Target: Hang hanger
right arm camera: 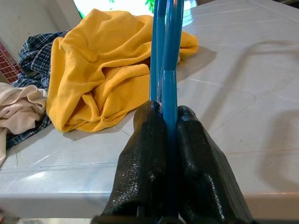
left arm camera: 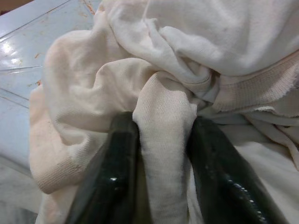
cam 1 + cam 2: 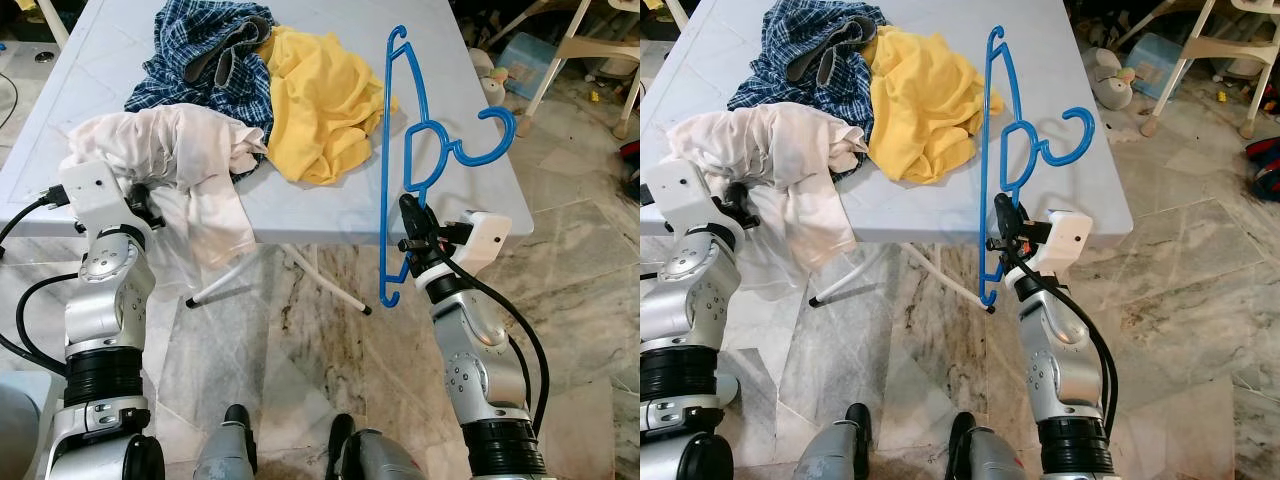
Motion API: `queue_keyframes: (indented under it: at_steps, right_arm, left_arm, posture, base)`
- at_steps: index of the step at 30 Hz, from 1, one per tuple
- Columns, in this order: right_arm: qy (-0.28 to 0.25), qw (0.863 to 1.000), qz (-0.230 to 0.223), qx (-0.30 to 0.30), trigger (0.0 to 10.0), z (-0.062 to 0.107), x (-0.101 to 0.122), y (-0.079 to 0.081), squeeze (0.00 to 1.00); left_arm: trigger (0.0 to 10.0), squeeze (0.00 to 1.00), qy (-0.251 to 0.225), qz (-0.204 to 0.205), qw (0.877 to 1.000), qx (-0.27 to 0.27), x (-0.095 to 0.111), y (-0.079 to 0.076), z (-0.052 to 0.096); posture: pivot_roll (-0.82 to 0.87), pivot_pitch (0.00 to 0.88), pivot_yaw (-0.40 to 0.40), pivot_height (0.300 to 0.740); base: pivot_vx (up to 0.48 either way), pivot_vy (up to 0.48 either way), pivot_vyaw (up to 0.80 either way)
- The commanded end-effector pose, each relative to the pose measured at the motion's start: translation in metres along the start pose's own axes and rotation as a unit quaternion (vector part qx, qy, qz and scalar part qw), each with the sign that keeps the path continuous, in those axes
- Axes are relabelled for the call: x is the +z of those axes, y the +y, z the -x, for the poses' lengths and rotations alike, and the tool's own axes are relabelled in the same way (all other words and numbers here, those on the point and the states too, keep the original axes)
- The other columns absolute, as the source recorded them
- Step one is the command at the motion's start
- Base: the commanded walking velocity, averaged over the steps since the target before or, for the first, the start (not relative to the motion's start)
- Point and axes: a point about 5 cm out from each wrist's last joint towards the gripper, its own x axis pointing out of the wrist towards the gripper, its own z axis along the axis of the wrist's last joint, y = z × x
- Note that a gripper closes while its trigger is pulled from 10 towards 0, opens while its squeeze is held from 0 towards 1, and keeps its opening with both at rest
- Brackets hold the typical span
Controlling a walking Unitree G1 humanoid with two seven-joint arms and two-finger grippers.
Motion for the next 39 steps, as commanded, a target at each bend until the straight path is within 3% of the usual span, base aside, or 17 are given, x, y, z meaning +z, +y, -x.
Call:
queue_keyframes:
  at_steps: [1, 15, 25, 33, 35, 39]
  right_arm:
    - [0.039, 0.999, -0.004, -0.027, 10.0, 0.007, -0.016, -0.009, 0.0]
    - [0.038, 0.999, -0.005, -0.029, 10.0, 0.007, -0.016, -0.008, 0.0]
    - [0.038, 0.999, -0.004, -0.037, 10.0, 0.007, -0.015, -0.01, 0.0]
    - [0.033, 0.998, -0.003, -0.046, 10.0, 0.007, -0.013, -0.013, 0.0]
    - [0.032, 0.998, -0.002, -0.049, 10.0, 0.008, -0.012, -0.014, 0.0]
    - [0.028, 0.998, 0.001, -0.054, 10.0, 0.007, -0.01, -0.016, 0.0]
  left_arm:
    - [0.0, 0.0, 0.037, 0.007, 0.999, -0.013, -0.018, -0.002, 0.002]
    - [0.0, 0.0, 0.042, 0.024, 0.999, -0.023, -0.019, -0.005, -0.002]
    - [0.0, 0.0, 0.014, -0.023, 0.998, -0.053, 0.011, -0.012, -0.031]
    - [0.0, 0.0, -0.024, -0.04, 0.994, -0.099, 0.05, -0.035, -0.05]
    - [0.0, 0.0, -0.073, -0.079, 0.989, -0.104, 0.08, -0.045, -0.055]
    - [0.0, 0.0, -0.192, -0.15, 0.965, -0.095, 0.134, -0.06, -0.05]
  posture:
    - [0.16, 0.267, -0.068, 0.74]
    - [0.16, 0.267, -0.066, 0.74]
    - [0.15, 0.266, -0.068, 0.74]
    - [0.12, 0.259, -0.065, 0.74]
    - [0.12, 0.259, -0.065, 0.74]
    - [0.11, 0.258, -0.064, 0.74]
  base:
    - [0.0, 0.0, 0.0]
    - [0.0, 0.0, 0.0]
    - [0.0, 0.0, 0.0]
    - [0.0, 0.0, 0.0]
    - [0.0, 0.0, 0.0]
    - [0.0, 0.0, 0.0]
